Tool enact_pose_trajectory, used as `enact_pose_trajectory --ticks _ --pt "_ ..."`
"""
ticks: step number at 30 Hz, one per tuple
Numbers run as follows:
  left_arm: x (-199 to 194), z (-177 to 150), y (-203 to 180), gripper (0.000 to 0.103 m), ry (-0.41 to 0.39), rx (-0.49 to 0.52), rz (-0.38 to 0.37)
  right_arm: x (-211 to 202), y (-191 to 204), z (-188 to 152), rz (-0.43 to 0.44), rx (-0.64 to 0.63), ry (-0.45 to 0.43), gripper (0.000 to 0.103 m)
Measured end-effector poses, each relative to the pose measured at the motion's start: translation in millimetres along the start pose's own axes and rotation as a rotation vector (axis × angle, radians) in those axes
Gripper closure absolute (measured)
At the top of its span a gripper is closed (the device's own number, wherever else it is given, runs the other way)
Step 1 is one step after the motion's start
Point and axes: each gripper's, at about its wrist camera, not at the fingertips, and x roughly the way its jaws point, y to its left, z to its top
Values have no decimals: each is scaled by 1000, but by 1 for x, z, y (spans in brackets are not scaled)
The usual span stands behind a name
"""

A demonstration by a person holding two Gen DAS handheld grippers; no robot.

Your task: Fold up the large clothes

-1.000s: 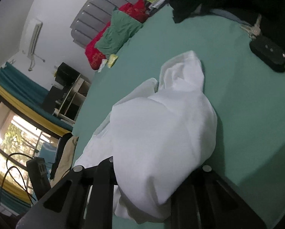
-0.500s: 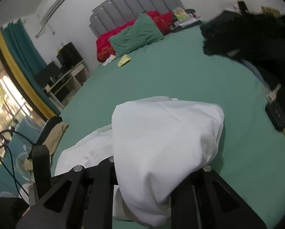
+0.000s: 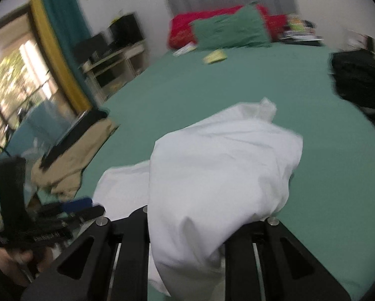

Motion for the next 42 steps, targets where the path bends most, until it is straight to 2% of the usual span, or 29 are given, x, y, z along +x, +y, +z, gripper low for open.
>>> enact_pose_trajectory --ticks 2,5,8,9,10,11,12,16,19,23,27,30,33,36,41,42 --pt "-6 -1 21 44 -5 -20 34 26 25 -7 34 -53 55 85" --pt "-8 -1 45 44 5 -54 85 67 59 -29 88 -132 170 78" --pt "-12 2 52 44 -12 -86 106 87 73 -53 140 -187 239 65" --pt "-11 8 53 44 -17 -95 112 84 75 -58 172 -200 233 50" --pt "-11 10 52 44 -21 -102 116 82 73 -60 236 -195 223 31" --pt "-13 9 54 44 -25 -112 117 79 69 -62 311 -178 224 25" --pt "-14 11 53 44 -33 -131 118 78 67 -62 346 -172 229 18" --pt "-12 23 41 44 -42 -167 110 61 54 -60 411 -173 222 18" --pt "-13 31 32 44 -56 -195 124 31 32 -48 473 -133 153 18" --pt "-20 41 10 44 -103 -198 122 -11 -10 -27 453 -73 -9 16" --pt "-16 50 -34 44 -102 -111 40 -29 -68 -26 399 99 -113 11" --pt "-2 48 -64 44 -57 -29 6 -20 -102 -35 322 236 -98 10" --pt "17 38 -83 43 3 28 -21 -12 -125 -47 227 308 -57 10" --pt "46 22 -88 43 102 88 61 -9 -136 -53 215 352 -28 10" --pt "56 10 -65 43 85 91 184 -7 -131 -49 192 301 0 10" --pt "56 9 -59 43 83 99 251 -4 -131 -49 187 289 8 10"
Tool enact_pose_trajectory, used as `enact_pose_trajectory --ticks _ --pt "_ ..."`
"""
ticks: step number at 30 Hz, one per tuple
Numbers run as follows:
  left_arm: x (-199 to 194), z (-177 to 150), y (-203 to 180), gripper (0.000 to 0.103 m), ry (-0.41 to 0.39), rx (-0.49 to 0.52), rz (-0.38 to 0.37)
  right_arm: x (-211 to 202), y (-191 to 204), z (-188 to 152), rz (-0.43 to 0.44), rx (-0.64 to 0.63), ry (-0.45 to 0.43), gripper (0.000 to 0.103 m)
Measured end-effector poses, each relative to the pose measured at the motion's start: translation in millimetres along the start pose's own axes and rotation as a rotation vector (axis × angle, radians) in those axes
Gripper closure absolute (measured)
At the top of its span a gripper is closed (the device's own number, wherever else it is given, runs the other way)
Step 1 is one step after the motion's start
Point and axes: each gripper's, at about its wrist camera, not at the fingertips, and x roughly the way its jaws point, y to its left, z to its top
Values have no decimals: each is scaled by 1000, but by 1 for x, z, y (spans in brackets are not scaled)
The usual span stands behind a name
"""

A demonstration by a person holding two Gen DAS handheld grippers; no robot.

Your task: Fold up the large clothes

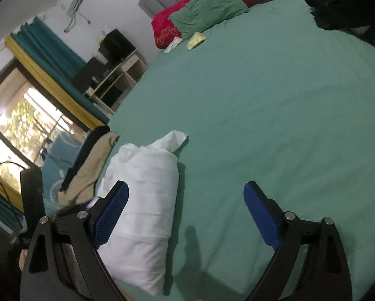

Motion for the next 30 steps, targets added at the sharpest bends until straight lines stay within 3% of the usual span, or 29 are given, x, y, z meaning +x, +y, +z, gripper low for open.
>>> enact_pose_trajectory --ticks 2,7,8,10,12,13,16,18,20,23,24,25,27,30 --pt "4 -2 15 43 11 -28 48 6 1 -2 -17 -19 26 10" --pt "14 -11 50 40 24 -115 6 28 5 -9 -46 -43 95 10" --pt "10 -11 52 44 11 -117 10 33 6 -11 -53 -54 114 10" --pt "0 -7 55 73 -38 -99 34 41 11 -14 -67 -85 143 10" --pt "-10 -4 54 87 -64 -87 61 47 17 -17 -91 -125 158 10" --pt "-12 -3 55 92 -75 -81 77 48 19 -18 -101 -143 158 10" --pt "-17 -1 63 94 -85 -108 120 52 22 -18 -120 -167 164 10" --pt "-16 -5 81 94 -60 -168 124 54 22 -19 -157 -194 172 10" --pt "-4 -11 97 94 16 -193 140 55 24 -20 -175 -217 172 10" --pt "6 -20 111 93 61 -242 84 56 26 -20 -199 -241 173 10" --pt "3 -22 114 86 43 -261 41 56 27 -20 -202 -246 173 10" --pt "-1 -23 115 72 24 -272 16 56 27 -20 -204 -250 168 10" --pt "-13 -21 114 53 -43 -294 -41 52 26 -19 -207 -244 151 10" --pt "-36 -11 101 44 -158 -266 -155 41 31 -16 -205 -246 92 10"
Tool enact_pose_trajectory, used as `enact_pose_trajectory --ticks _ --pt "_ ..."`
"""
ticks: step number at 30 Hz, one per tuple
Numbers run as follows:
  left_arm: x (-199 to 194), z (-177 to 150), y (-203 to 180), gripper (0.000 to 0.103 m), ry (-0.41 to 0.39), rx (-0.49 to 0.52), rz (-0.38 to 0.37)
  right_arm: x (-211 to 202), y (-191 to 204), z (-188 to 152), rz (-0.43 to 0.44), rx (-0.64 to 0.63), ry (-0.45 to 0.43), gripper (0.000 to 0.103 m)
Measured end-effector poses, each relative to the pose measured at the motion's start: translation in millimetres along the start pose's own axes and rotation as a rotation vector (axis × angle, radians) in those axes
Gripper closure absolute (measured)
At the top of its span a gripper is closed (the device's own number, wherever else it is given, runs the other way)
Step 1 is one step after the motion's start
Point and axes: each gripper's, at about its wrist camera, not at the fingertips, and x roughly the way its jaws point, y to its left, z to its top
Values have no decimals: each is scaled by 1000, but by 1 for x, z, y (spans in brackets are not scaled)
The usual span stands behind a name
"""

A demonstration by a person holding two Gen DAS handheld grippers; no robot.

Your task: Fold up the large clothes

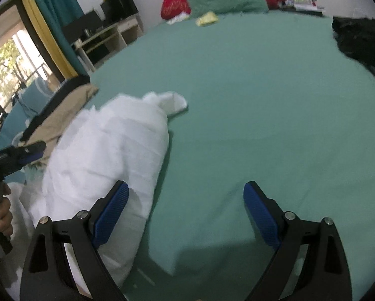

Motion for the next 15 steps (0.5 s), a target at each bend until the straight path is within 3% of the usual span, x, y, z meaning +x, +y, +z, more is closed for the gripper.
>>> enact_pose_trajectory --ticks 3,6,8,11,15 --pt "-6 -1 -33 42 -12 121 -82 -14 3 5 13 -15 -68 10" --pt "-2 -11 -50 41 27 209 -87 -21 7 8 44 -23 -92 10" --pt "9 -25 -54 41 96 261 -53 -19 14 8 68 -47 -76 10" --pt "30 -49 -33 41 201 246 21 -5 32 2 85 -98 -17 10" --pt "29 -51 2 29 214 172 6 22 49 -13 104 -139 105 10"
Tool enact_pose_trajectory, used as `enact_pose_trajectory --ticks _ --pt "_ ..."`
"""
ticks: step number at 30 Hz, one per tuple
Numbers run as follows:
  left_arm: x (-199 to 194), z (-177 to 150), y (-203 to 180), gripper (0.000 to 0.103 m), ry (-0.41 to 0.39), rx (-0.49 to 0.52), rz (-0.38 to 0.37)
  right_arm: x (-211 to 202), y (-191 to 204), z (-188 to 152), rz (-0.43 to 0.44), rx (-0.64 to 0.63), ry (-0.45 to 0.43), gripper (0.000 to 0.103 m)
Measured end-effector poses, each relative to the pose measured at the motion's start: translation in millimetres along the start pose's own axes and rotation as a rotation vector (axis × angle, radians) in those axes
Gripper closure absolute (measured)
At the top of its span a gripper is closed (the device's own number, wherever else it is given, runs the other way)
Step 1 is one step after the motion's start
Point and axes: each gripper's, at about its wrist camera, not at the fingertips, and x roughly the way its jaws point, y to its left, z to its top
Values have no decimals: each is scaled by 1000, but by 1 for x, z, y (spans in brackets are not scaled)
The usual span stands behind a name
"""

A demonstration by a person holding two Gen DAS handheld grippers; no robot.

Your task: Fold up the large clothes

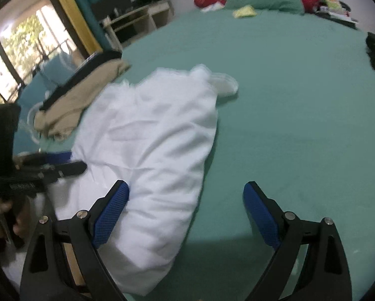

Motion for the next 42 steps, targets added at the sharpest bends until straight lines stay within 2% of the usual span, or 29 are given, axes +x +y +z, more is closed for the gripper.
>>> enact_pose_trajectory --ticks 4,6,11,13,14,16,18,19,21,22,23,24,25,26,27,28,30,31,36,38,39,40,42 --pt "-4 -9 24 28 3 -27 0 8 10 -3 -17 -3 5 7" --pt "-8 -13 38 28 -1 -82 -48 9 13 -2 -19 3 10 7" --pt "-32 -5 50 28 -123 -92 -128 -4 6 -2 -27 81 -3 7" --pt "-33 3 55 28 -156 -89 -157 -12 -2 0 8 145 -25 7" --pt "-29 7 59 28 -153 -94 -176 -13 -5 1 30 167 -34 7" --pt "-10 14 62 28 -94 -104 -222 -10 -11 4 79 217 -49 7" --pt "14 18 65 28 -22 -125 -215 0 -9 5 116 234 -37 9" --pt "18 17 67 28 -28 -139 -227 10 -7 4 151 242 -12 16" --pt "19 14 70 27 -55 -159 -248 20 1 0 153 240 -12 26" --pt "18 13 70 27 -57 -161 -251 23 7 0 156 225 -12 45" --pt "18 12 69 27 -54 -161 -259 25 9 0 163 228 -1 51" --pt "19 12 66 27 -44 -155 -281 24 8 0 176 244 1 69" --pt "19 11 62 28 -31 -146 -299 22 5 -1 217 272 5 79" --pt "18 7 58 28 -19 -135 -314 20 5 -2 222 281 8 80" --pt "17 6 49 34 -11 -112 -336 17 8 -2 192 263 8 81" --pt "17 5 41 50 -3 -87 -351 8 15 -2 136 221 8 82" --pt "18 4 28 66 6 -48 -361 -4 18 -2 92 205 10 83" --pt "16 3 17 68 4 -28 -370 -12 20 -2 62 197 6 83" --pt "14 -2 -20 68 37 12 -412 -47 10 -20 -78 186 12 83" --pt "13 -6 -34 63 41 38 -395 -56 1 -32 -111 206 13 82" --pt "12 -8 -37 56 38 45 -382 -58 -4 -39 -122 224 17 79" --pt "12 -9 -39 50 28 50 -357 -58 -9 -43 -125 235 19 76" --pt "10 -10 -37 46 15 42 -328 -59 -14 -47 -132 252 19 66"
